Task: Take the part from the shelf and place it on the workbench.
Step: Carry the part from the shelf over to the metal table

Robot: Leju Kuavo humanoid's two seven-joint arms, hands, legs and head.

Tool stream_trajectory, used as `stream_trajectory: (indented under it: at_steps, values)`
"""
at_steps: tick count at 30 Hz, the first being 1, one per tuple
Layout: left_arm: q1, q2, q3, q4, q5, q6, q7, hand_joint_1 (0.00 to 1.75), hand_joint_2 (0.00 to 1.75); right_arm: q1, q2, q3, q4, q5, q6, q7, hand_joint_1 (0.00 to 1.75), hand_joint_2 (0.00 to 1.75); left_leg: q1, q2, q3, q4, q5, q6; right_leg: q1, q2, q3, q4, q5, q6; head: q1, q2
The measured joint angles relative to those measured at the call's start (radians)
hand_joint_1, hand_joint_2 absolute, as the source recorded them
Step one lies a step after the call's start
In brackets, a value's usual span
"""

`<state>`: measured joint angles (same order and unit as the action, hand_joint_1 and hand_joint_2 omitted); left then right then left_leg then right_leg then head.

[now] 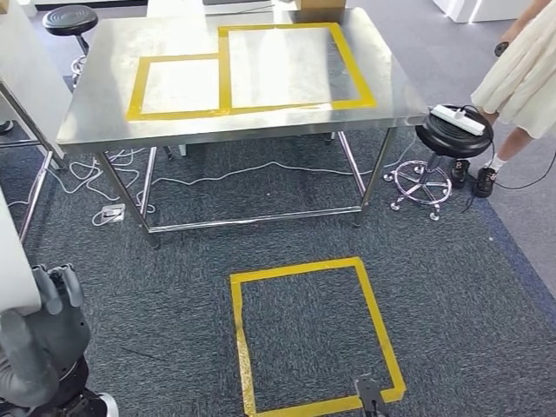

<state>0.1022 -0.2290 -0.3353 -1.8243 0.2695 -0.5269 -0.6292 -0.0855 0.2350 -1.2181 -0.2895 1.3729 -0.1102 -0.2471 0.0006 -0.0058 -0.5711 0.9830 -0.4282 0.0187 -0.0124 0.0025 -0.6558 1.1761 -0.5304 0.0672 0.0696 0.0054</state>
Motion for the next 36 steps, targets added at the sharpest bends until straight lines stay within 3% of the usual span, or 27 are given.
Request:
stream_trajectory:
  at_steps: [2,3,4,6,8,12,14,17,18,19,21,22,24,28,30,32,33,34,35,36]
  values:
    - [0.0,0.0,0.0,0.0,0.0,0.0,0.0,1.75,1.75,0.002,0.0,0.0,0.0,0.0,-0.001,0.001,0.0,1.75,-0.001,0.0,0.0,0.0,-0.001,0.002,0.0,0.0,-0.056,0.117,-0.041,0.003,0.002,0.0]
    - [0.0,0.0,0.0,0.0,0.0,0.001,0.001,1.75,1.75,0.002,0.0,0.0,0.0,0.001,-0.001,0.001,0.0,1.75,-0.001,-0.001,0.001,0.001,-0.002,0.002,0.0,0.0,-0.063,0.128,-0.035,0.004,0.002,0.0]
    - [0.0,0.0,0.0,0.0,-0.001,0.001,0.002,1.75,1.75,0.002,0.0,0.0,0.0,0.001,-0.002,0.001,0.0,1.75,-0.001,-0.002,0.003,0.001,-0.003,0.002,0.0,0.0,-0.049,0.098,-0.01,0.004,0.002,0.0]
    - [0.0,0.0,-0.001,0.0,-0.004,0.003,0.005,1.75,1.75,0.0,0.0,0.0,0.0,0.003,-0.003,0.001,0.0,1.75,0.0,-0.005,0.007,0.004,-0.007,-0.005,-0.002,0.001,0.018,-0.04,0.056,0.003,0.003,0.0]
    - [-0.001,0.0,-0.001,0.0,-0.007,0.005,0.011,1.75,1.75,-0.001,0.0,0.0,0.0,0.005,-0.005,0.003,0.0,1.75,-0.003,-0.007,0.006,0.012,-0.012,-0.015,-0.002,0.005,0.067,-0.136,0.086,-0.004,0.001,0.0]
    - [-0.002,0.001,-0.005,0.0,-0.006,0.009,0.03,1.75,1.75,0.0,0.0,0.0,0.0,0.009,-0.012,0.009,0.0,1.75,-0.003,-0.007,0.001,0.016,-0.018,-0.033,0.001,0.007,0.071,-0.151,0.089,-0.032,-0.002,0.0]
    - [-0.002,0.001,-0.006,0.0,-0.004,0.009,0.034,1.75,1.75,-0.001,0.0,0.001,0.0,0.009,-0.016,0.009,0.0,1.75,-0.001,-0.005,-0.027,0.079,-0.059,-0.044,-0.003,0.007,0.07,-0.153,0.092,-0.042,-0.006,0.0]
    - [-0.002,0.002,-0.007,0.001,-0.003,0.012,0.039,1.75,1.75,0.0,0.0,0.001,0.0,0.01,-0.023,0.011,0.0,1.75,0.001,-0.003,-0.123,0.274,-0.145,-0.052,-0.003,0.004,0.069,-0.153,0.091,-0.048,-0.009,0.0]
    - [-0.002,0.002,-0.007,0.001,-0.006,0.015,0.044,1.75,1.75,0.0,0.0,0.001,0.0,0.01,-0.027,0.018,0.0,1.75,0.001,-0.003,-0.139,0.304,-0.146,-0.052,-0.003,0.004,0.069,-0.153,0.091,-0.048,-0.009,0.0]
    - [-0.003,0.002,-0.008,0.001,-0.012,0.019,0.05,1.75,1.75,-0.001,0.0,0.001,0.0,0.01,-0.032,0.03,0.0,1.75,0.001,-0.003,-0.137,0.295,-0.128,-0.049,-0.003,0.004,0.07,-0.153,0.089,-0.048,-0.009,0.0]
    - [-0.004,0.003,-0.013,0.001,-0.029,0.022,0.061,1.75,1.75,-0.001,0.0,0.0,0.0,0.01,-0.042,0.058,0.0,1.75,-0.002,0.0,-0.077,0.176,-0.059,-0.037,-0.002,0.005,0.073,-0.153,0.085,-0.045,-0.009,0.0]
    - [-0.006,0.003,-0.017,0.001,-0.035,0.022,0.064,1.75,1.75,-0.001,0.0,0.0,0.0,0.01,-0.046,0.067,0.0,1.75,-0.005,0.004,-0.04,0.102,-0.038,-0.029,0.0,0.006,0.075,-0.153,0.08,-0.042,-0.009,0.0]
    - [-0.009,0.003,-0.027,0.001,-0.042,0.017,0.065,1.75,1.75,-0.001,-0.001,0.0,0.0,0.011,-0.048,0.072,0.0,1.75,-0.01,0.013,0.006,0.011,-0.033,-0.018,0.002,0.006,0.081,-0.16,0.071,-0.029,-0.01,0.0]
    - [-0.012,0.003,-0.036,0.002,-0.045,0.015,0.063,1.75,1.75,-0.002,-0.002,0.001,0.0,0.014,-0.051,0.071,0.0,1.75,-0.006,0.007,0.044,-0.017,-0.039,0.0,0.002,-0.001,0.096,-0.14,0.074,-0.004,-0.006,0.0]
    - [-0.012,0.003,-0.037,0.002,-0.046,0.015,0.057,1.75,1.75,-0.003,-0.002,0.001,0.0,0.015,-0.053,0.068,0.0,1.75,-0.004,0.008,0.067,-0.018,-0.041,0.009,0.002,-0.002,0.046,-0.049,0.036,0.001,-0.002,0.0]
    - [-0.013,0.003,-0.039,0.002,-0.046,0.013,0.052,1.75,1.75,-0.001,-0.004,0.001,0.0,0.016,-0.055,0.067,0.0,1.75,-0.004,0.006,0.081,-0.017,-0.05,0.013,0.002,-0.002,-0.039,0.071,-0.016,0.004,0.0,0.0]
    - [-0.013,0.003,-0.039,0.003,-0.046,0.012,0.051,1.75,1.75,0.001,-0.005,0.001,0.0,0.017,-0.055,0.067,0.0,1.75,-0.004,0.004,0.088,-0.017,-0.057,0.012,0.001,-0.002,-0.07,0.1,-0.034,0.006,0.001,0.0]
    - [-0.013,0.003,-0.039,0.003,-0.046,0.011,0.051,1.75,1.75,0.002,-0.006,0.0,0.0,0.018,-0.056,0.067,0.0,1.75,-0.003,0.001,0.098,-0.017,-0.067,0.011,0.001,-0.002,-0.085,0.094,-0.035,0.007,0.003,0.0]
    - [-0.013,0.003,-0.039,0.003,-0.046,0.011,0.051,1.75,1.75,0.003,-0.007,0.0,0.0,0.019,-0.056,0.067,0.0,1.75,-0.001,0.0,0.111,-0.017,-0.078,0.008,0.0,-0.002,-0.083,0.056,-0.015,0.009,0.004,0.0]
    - [-0.013,0.003,-0.039,0.003,-0.045,0.011,0.05,1.75,1.75,0.003,-0.008,0.0,0.0,0.02,-0.056,0.067,0.0,1.75,0.0,-0.001,0.125,-0.016,-0.09,0.003,-0.001,-0.003,-0.069,-0.006,0.03,0.011,0.005,0.0]
